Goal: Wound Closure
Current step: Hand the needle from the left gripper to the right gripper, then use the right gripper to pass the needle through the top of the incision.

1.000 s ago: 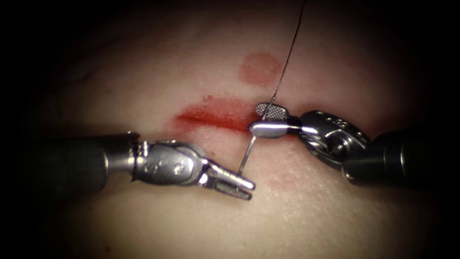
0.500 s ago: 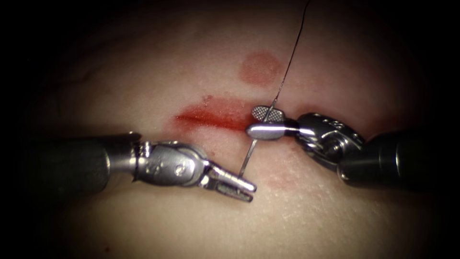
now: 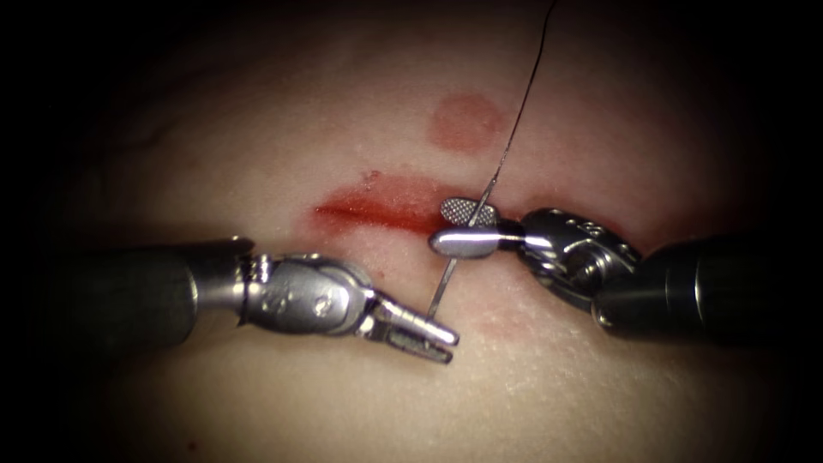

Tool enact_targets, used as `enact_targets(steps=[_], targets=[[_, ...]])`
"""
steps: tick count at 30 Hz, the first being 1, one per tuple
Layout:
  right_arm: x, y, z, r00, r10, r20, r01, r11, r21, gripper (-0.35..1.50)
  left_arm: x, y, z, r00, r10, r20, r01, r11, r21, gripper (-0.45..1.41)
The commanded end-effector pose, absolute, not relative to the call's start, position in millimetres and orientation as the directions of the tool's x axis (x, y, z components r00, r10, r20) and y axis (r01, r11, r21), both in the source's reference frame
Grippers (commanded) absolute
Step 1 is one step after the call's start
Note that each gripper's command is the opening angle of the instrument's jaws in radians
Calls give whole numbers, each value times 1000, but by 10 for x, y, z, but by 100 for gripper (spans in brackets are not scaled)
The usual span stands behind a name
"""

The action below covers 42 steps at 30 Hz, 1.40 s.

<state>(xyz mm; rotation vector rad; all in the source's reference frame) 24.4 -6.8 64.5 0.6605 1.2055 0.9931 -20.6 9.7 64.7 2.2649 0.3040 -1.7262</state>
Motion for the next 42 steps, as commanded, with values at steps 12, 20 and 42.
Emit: enact_targets(steps=[12,20,42], targets=[[249,-74,649,52,904,-425,-248,424,871,-35,-212,96,654,266,0,-964,330,-940,91,-35],[249,-70,648,56,903,-427,-248,427,870,-35,-206,101,653,166,225,-960,355,-922,-155,64],[249,25,660,261,690,-675,-414,712,567,-35,-95,81,624,100,344,-934,360,-887,-289,68]])
